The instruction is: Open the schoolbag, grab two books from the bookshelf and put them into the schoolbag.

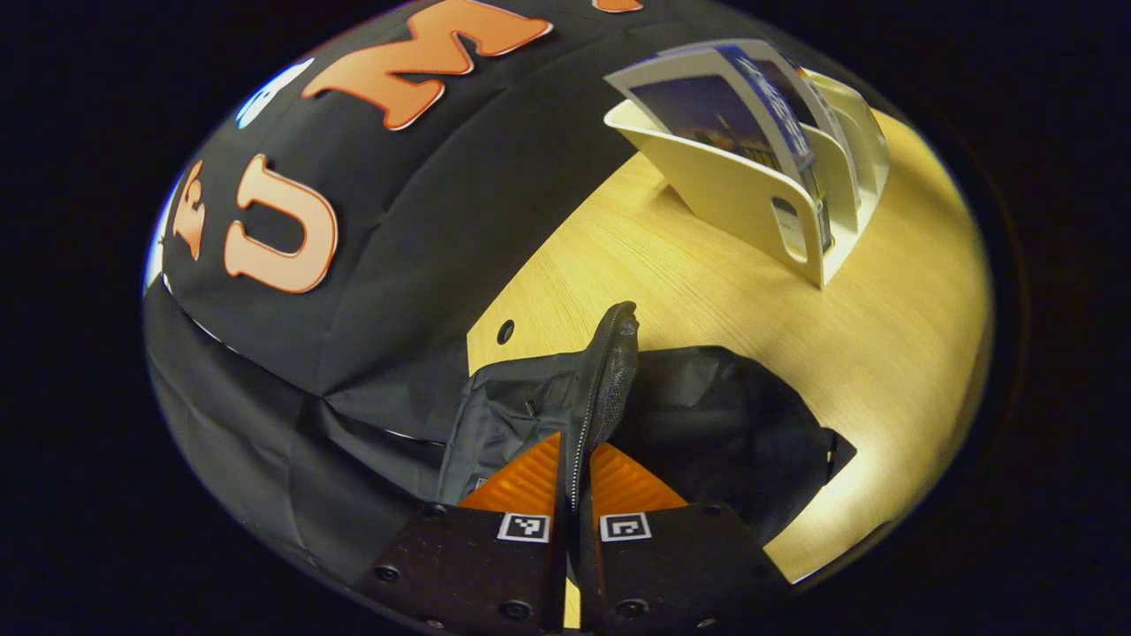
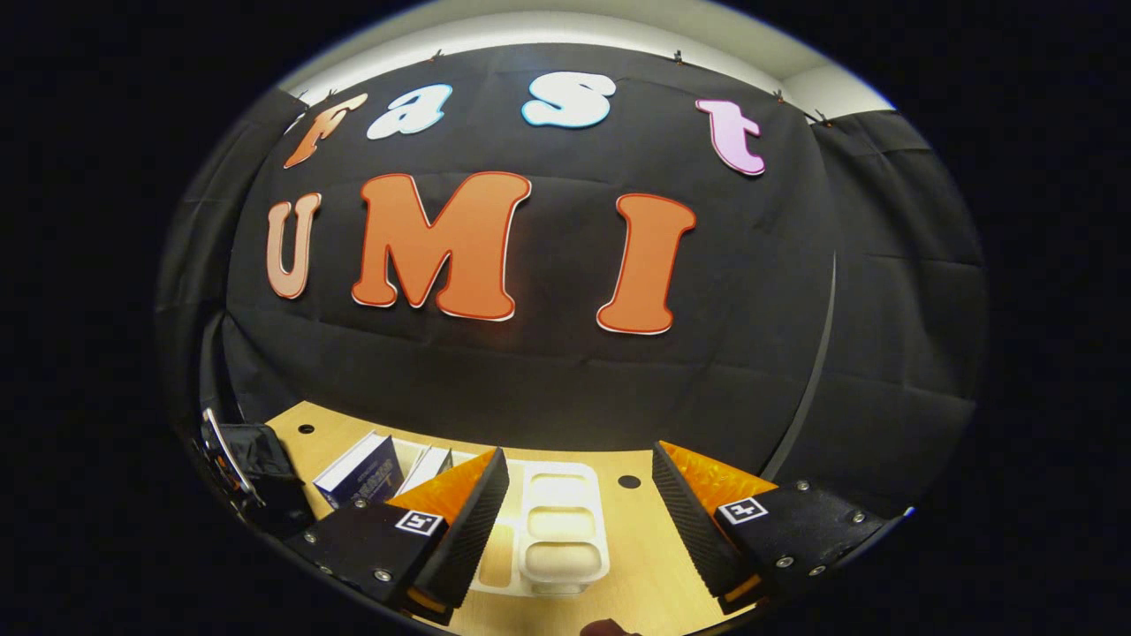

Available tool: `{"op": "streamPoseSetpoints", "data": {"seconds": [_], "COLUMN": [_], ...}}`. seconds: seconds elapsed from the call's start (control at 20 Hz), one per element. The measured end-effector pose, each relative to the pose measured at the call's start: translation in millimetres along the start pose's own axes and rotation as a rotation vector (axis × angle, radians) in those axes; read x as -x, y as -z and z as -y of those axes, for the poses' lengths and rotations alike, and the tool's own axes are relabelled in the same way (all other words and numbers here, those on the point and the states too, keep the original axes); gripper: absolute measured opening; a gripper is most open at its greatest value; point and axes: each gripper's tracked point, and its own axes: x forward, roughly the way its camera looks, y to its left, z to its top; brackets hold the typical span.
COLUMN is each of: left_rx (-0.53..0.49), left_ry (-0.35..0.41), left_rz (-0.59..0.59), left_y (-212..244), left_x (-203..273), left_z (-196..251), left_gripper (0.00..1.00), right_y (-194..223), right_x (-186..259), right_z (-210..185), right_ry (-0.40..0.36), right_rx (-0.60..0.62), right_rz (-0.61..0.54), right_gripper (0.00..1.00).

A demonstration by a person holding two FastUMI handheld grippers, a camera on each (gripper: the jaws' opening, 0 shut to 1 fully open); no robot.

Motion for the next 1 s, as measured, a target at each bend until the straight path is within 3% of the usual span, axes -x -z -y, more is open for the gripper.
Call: {"op": "streamPoseSetpoints", "data": {"seconds": [0.5,0.8,1.0], "left_rx": [0.055,0.091,0.047], "left_ry": [0.183,0.251,0.299], "left_rz": [0.053,0.059,0.050], "left_y": [-43,-58,-63], "left_x": [36,48,46], "left_z": [-73,-108,-108], "left_gripper": [0.06,0.06,0.06], "right_y": [-1,28,39], "right_x": [-11,-23,-36], "right_z": [-112,-184,-206], "right_ry": [-0.230,-0.373,-0.398], "right_rx": [0.124,-0.037,0.043], "right_rz": [-0.155,-0.455,-0.582], "right_gripper": [0.97,0.97,0.98]}}
